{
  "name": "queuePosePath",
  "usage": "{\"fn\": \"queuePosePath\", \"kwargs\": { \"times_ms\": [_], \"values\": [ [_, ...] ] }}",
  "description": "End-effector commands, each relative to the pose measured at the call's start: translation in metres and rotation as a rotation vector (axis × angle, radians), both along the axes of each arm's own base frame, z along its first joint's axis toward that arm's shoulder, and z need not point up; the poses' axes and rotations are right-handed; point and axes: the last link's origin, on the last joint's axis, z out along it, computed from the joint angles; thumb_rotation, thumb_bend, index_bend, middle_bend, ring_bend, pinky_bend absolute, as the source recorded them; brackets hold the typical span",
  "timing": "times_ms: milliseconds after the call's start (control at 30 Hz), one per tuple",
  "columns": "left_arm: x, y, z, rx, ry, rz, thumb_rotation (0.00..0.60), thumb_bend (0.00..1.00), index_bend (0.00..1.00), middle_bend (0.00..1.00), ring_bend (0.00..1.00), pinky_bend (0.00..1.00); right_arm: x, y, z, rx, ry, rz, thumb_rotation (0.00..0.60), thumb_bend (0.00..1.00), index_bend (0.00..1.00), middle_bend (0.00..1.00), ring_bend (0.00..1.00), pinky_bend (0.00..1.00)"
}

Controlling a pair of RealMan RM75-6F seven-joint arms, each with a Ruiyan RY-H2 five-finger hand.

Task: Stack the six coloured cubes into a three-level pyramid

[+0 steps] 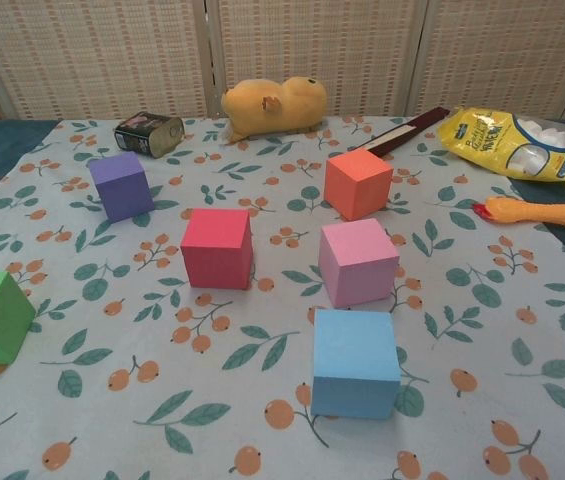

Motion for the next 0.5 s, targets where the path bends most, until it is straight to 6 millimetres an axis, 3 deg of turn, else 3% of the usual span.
{"fn": "queuePosePath", "kwargs": {
  "times_ms": [33,333,500],
  "values": [
    [0.000,-0.003,0.001,-0.010,0.002,0.009,0.600,0.33,0.28,0.10,0.05,0.10,0.001,0.001,0.001,0.000,-0.009,0.006,0.449,0.00,0.00,0.02,0.00,0.07],
    [-0.002,-0.018,0.006,-0.022,-0.020,0.033,0.600,0.33,0.29,0.10,0.05,0.10,0.009,0.010,0.007,0.016,-0.054,0.057,0.450,0.00,0.00,0.02,0.00,0.07],
    [-0.002,-0.020,0.008,-0.022,-0.028,0.022,0.600,0.33,0.29,0.10,0.05,0.11,0.036,-0.006,0.002,0.107,-0.117,0.190,0.450,0.00,0.00,0.04,0.00,0.09]
  ]
}}
